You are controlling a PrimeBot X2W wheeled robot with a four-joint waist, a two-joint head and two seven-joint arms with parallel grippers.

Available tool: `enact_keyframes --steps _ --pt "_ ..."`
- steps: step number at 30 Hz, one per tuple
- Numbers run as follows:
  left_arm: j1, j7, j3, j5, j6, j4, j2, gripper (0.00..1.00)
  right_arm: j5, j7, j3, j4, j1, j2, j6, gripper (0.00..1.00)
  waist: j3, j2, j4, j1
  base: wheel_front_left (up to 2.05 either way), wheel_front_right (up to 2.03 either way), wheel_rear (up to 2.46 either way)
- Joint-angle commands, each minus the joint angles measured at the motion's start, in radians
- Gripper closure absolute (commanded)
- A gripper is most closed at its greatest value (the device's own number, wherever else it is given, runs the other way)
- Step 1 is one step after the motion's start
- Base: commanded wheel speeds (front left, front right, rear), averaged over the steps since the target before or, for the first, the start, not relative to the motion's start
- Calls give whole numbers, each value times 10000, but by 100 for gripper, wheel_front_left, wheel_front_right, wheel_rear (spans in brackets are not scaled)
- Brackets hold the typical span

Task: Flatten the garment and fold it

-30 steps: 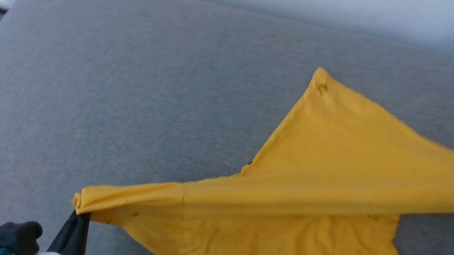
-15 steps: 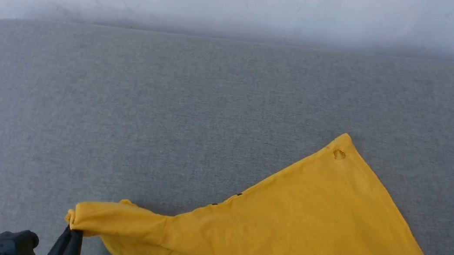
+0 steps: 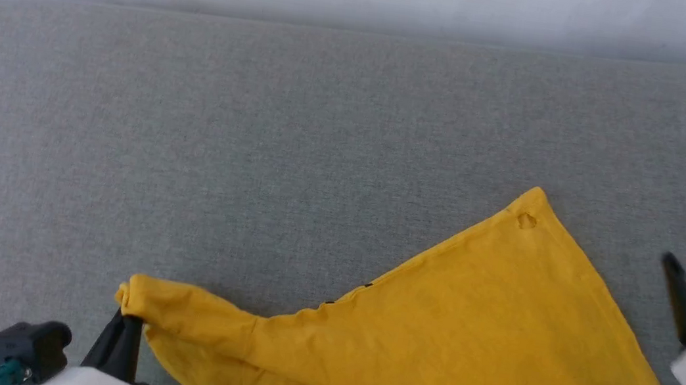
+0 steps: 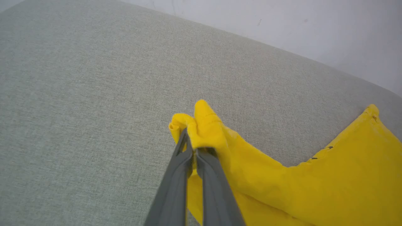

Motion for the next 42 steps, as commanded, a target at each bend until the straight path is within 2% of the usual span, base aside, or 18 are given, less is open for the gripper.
enact_keyframes --steps 1,4,7,11,15,19,25,26,27,28,29,33,38,42 --pt "-194 -57 -33 66 -61 -6 -55 100 5 44 281 193 -381 -132 -7 0 317 0 265 -2 0 0 0" --pt "-593 -124 -198 82 -208 110 -228 100 306 648 1694 1184 -1640 -788 -7 0 616 0 526 -2 0 0 0" --pt "-935 -190 -346 90 -341 266 -393 100 410 1121 2757 2094 -2809 -1126 -7 0 866 0 741 -2 0 0 0" --pt "-1311 -275 -528 90 -524 496 -578 100 642 1599 3877 3269 -4067 -1340 -7 0 1126 0 1017 -2 0 0 0" --pt "-1551 -355 -677 51 -679 776 -751 100 1191 2290 5012 4241 -4626 -1504 -7 0 1209 0 1243 -2 0 0 0" --pt "-1554 -442 -710 0 -722 1016 -830 100 2120 3611 6113 4547 -4545 -1685 -7 0 1166 0 1287 -2 0 0 0" --pt "-1578 -479 -720 -58 -780 1206 -834 100 3229 5427 7298 3898 -4112 -2000 -7 0 1118 0 1181 -2 0 0 0" --pt "-1597 -473 -716 -66 -790 1225 -822 100 3353 5630 7383 3789 -4055 -2030 -7 21 1105 0 1154 -2 0 0 0" --pt "-1624 -456 -718 -66 -808 1248 -798 100 3391 5798 7470 3682 -4040 -2101 -7 55 1091 0 1129 -2 0 0 0" --pt "-1661 -440 -716 -66 -823 1272 -775 100 3383 5887 7526 3584 -4055 -2181 -7 85 1076 0 1105 -2 0 0 0" --pt "-1703 -432 -706 -69 -840 1294 -754 100 3413 5938 7513 3531 -4075 -2216 -7 100 1057 0 1075 -2 0 0 0" --pt "-2019 -350 -698 21 -986 1433 -541 100 3279 5487 7259 3306 -4350 -2280 -7 100 881 0 980 -2 0 0 0" --pt "-3002 -120 -469 389 -1216 1587 164 100 2679 3294 6439 3021 -5054 -2221 -7 100 359 0 739 -2 0 0 0" --pt "-4501 378 -184 742 -1460 1629 916 100 2216 2098 5702 3182 -5558 -2219 -7 100 -142 0 515 -2 0 0 0"
